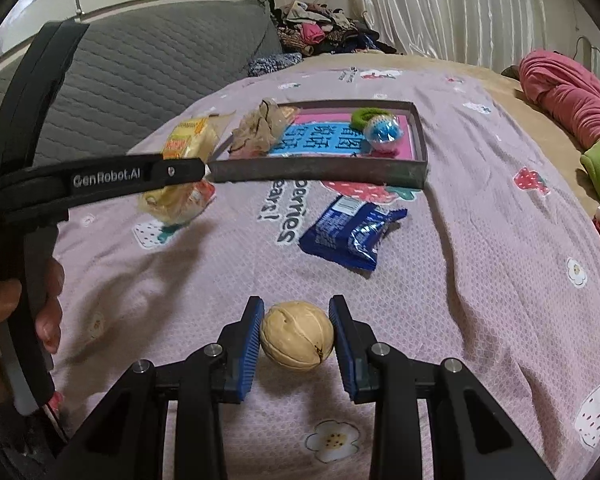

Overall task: Organize objects
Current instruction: 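Lift the cake pack and walnut with both grippers and carry them over the tray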

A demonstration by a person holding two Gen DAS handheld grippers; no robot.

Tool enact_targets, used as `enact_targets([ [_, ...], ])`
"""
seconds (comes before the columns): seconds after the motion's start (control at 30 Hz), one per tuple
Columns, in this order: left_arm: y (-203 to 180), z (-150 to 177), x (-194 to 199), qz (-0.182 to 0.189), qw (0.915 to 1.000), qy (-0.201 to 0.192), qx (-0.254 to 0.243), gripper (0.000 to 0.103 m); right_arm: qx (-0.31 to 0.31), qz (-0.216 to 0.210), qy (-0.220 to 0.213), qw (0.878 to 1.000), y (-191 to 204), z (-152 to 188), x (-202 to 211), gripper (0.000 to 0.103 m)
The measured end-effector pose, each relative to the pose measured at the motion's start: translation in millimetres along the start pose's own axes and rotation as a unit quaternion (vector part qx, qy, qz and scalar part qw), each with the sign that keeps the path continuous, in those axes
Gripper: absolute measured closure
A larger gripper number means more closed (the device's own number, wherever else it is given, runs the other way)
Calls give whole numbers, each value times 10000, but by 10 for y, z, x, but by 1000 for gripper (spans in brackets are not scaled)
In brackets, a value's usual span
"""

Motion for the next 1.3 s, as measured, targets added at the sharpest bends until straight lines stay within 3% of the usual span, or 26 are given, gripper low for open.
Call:
enact_targets([
  [0.4,56,93,286,1,9999,-141,7,60,48,-26,-381,9993,165,-180,202,69],
  [0.87,131,-24,643,20,9991,-422,-10,60,192,165,-1074,9939,363,-598,647,69],
  [1.3,149,-175,767,62,9983,-570,-41,60,207,476,-1325,9898,259,-879,801,69],
])
Point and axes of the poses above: each gripper's, at about its wrist camera, not at the fingertips, and x roughly against the way its jaws point, y to its left, z to its underside, the point moved 8 cm from there along -x, roughly the way its jaws point, and after that the axes turned 9 degrees about -z, right-handed, at the moved point
